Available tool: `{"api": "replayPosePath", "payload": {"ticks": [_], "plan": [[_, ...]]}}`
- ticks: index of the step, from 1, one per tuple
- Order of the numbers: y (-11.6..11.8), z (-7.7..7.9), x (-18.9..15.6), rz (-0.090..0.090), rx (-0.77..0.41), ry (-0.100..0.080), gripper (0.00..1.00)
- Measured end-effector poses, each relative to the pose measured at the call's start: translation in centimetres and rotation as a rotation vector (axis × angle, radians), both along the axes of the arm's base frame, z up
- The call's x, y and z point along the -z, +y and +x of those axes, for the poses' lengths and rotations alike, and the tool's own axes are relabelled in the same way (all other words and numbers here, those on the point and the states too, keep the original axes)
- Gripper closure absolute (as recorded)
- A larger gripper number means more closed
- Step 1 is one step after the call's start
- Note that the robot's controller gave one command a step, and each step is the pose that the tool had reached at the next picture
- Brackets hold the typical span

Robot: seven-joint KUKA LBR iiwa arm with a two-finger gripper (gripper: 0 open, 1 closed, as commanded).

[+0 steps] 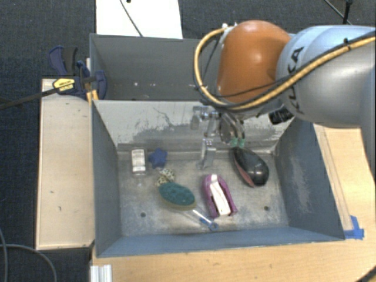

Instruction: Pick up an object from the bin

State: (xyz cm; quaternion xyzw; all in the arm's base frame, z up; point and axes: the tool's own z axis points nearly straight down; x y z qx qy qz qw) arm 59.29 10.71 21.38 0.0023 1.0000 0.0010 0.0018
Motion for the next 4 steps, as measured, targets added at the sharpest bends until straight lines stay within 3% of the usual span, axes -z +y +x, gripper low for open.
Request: {"api": "replayPosePath", "payload": {"ticks": [1, 2, 3, 4], "plan": [[0.4, -3.6, 11.3, -0.002, -0.115, 0.007, 0.0], [3.1, -7.5, 13.9, -0.002, -0.188, 0.0, 0.0], [4.5, -10.4, 14.2, 0.001, -0.378, -0.002, 0.0], [5.8, -11.0, 14.2, -0.002, -0.151, 0.003, 0.0]]}}
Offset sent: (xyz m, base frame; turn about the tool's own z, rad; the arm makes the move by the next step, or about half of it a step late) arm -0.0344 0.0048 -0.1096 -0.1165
